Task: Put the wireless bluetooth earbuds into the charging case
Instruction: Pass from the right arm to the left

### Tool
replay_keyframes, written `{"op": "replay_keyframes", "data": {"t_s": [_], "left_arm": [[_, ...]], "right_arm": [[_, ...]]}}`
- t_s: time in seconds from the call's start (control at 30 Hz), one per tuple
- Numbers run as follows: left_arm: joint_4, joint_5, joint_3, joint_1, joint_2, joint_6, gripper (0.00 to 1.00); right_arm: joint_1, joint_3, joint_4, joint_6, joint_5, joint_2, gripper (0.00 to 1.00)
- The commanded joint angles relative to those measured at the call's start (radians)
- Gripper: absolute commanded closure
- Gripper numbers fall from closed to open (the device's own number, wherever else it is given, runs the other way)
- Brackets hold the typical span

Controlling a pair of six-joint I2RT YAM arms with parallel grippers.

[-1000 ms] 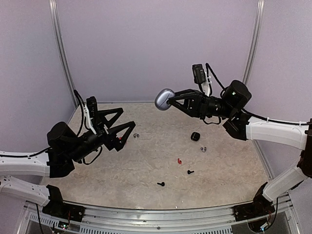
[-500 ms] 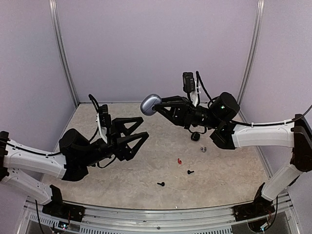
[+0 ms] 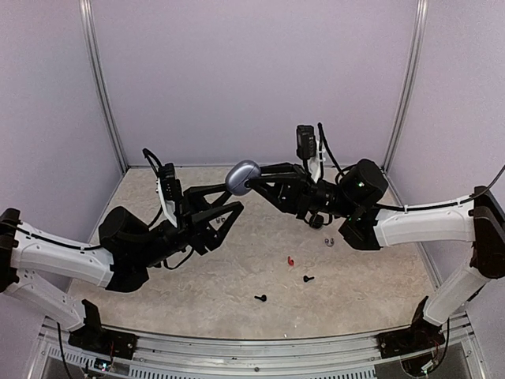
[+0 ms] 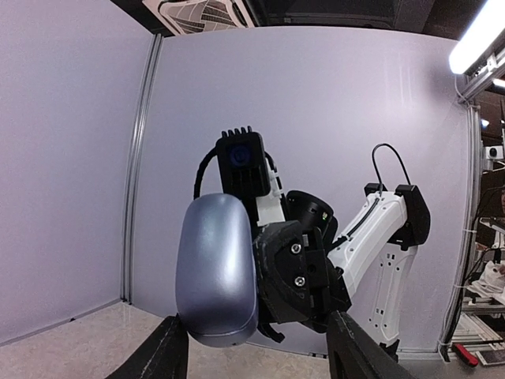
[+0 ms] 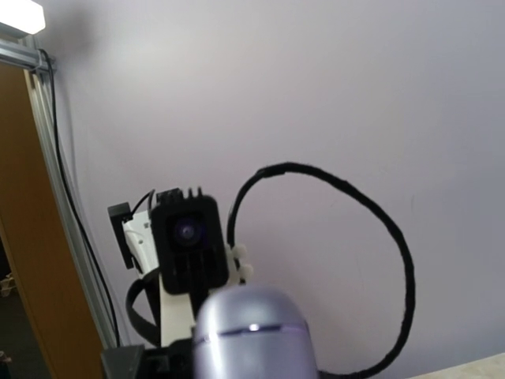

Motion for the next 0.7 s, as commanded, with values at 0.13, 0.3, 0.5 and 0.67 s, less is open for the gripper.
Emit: {"op": "replay_keyframes", "data": {"t_s": [0.13,0.3,0.5,0.67], "left_arm": [[0.084,-0.020,0.045,-0.013,0.028,0.013,0.44],[0.095,-0.009,0.055,-0.015,0.038,0.008,0.55],[0.045,-0.010,0.053,-0.012,0.024,0.026,0.69],[-0.011,-0.008,0.039,-0.002,-0.021,0.036,0.78]], "right_arm": [[0.020,-0.017,0.066,0.002,0.013,0.015,0.84],[0.023,-0.023,0.081,0.007,0.010,0.021,0.83],[0.025,-0.043,0.068,-0.020,0.008,0.006,0.81],[0.024,-0.048,-0.030,-0.077,-0.005,-0.025,0.76]]}}
